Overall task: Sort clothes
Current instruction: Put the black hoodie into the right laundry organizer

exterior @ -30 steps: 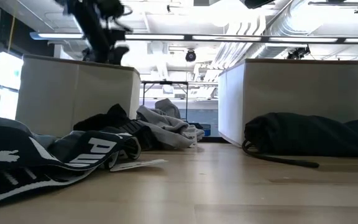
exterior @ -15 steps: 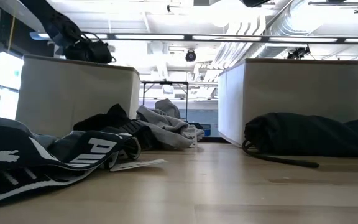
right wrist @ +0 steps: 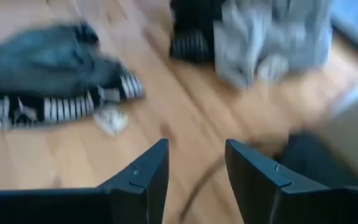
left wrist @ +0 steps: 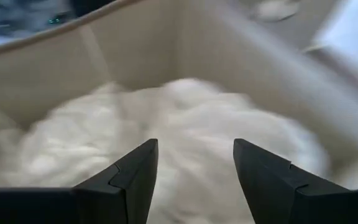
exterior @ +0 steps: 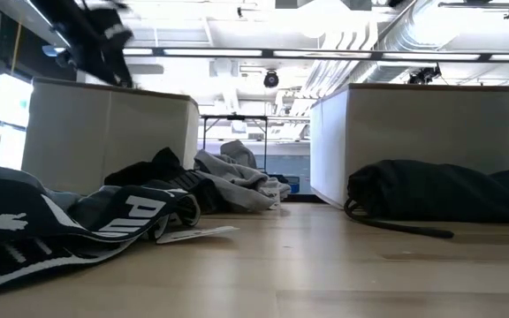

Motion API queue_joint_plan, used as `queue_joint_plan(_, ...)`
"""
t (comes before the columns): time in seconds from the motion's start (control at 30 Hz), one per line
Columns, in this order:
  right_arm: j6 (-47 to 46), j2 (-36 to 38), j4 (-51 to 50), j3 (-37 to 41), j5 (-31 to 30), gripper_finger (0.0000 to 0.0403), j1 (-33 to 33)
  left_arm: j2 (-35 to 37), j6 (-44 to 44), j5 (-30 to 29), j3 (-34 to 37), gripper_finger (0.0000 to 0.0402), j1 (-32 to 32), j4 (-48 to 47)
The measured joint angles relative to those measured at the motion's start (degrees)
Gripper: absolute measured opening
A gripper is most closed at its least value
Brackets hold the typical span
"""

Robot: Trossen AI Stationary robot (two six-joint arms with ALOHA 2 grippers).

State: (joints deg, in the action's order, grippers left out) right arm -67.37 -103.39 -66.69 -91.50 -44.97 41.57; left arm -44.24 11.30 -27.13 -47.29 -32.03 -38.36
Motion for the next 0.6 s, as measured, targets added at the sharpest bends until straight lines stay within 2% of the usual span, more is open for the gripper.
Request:
queue_joint_plan(0.07,-3.6,0.0,-5.2,-0.5,3.4,0.0145,-0.4,3.3,3.2,1.1,0.3,0.0199,5.4,-0.9)
queue_joint_plan(0.17,-3.9,-0.1,-13.1,0.9,2.9,0.0145,-1.4,7.3,6.3,1.3,4.0,0.0199,13.9,2.6)
queue_joint_plan(0.3,2.8,-0.4,-13.9,8.2,2.6,0.0145,-3.3,9.7,9.6,1.5,11.3,0.0199,23.0,11.2)
queue_joint_plan(0.4,3.1,-0.4,-14.0,13.7,4.1,0.0149,-7.2,8.8,13.9,1.1,16.6,0.0199,28.4,16.6)
queue_joint_plan(0.5,4.6,-0.4,-13.7,18.4,10.6,0.0168,-12.6,6.5,16.0,0.0,21.2,0.0199,33.5,22.8)
queue_joint_plan(0.6,9.3,-0.4,-13.1,22.4,17.1,0.0207,-17.3,4.3,16.8,-1.9,23.2,0.0199,37.7,28.8)
